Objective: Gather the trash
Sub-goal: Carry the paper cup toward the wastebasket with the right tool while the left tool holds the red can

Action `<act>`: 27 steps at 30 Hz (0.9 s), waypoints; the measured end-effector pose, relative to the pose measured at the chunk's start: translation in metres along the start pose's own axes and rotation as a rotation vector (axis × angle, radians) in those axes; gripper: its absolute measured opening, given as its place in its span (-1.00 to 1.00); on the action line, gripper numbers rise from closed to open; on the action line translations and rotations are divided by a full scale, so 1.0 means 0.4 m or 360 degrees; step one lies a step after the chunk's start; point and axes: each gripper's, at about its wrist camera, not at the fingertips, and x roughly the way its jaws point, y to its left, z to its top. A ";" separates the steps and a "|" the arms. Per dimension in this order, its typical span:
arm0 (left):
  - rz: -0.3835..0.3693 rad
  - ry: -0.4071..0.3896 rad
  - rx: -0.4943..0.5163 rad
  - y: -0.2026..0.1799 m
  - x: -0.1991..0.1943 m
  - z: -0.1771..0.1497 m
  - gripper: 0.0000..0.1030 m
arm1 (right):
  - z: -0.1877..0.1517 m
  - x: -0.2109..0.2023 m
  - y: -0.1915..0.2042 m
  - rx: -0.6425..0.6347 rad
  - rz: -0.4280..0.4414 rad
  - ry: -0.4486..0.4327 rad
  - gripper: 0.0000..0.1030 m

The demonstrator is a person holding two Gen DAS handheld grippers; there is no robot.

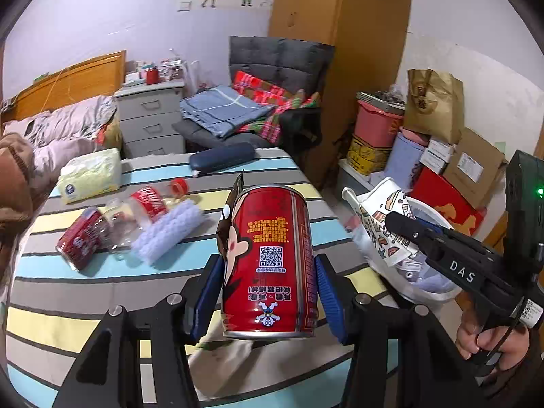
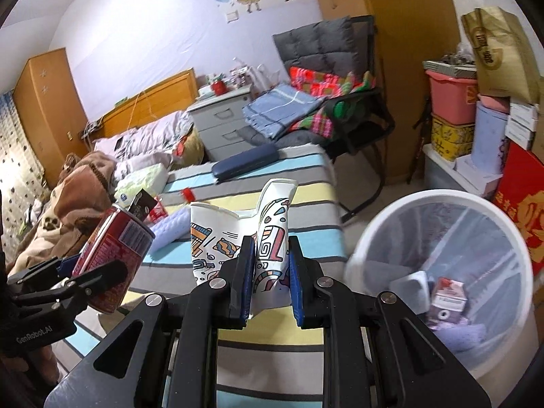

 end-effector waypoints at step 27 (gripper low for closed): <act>-0.0232 -0.0020 0.0175 -0.265 0.050 0.012 0.06 | -0.024 -0.131 -0.206 0.0178 -0.0226 -0.0128 -0.63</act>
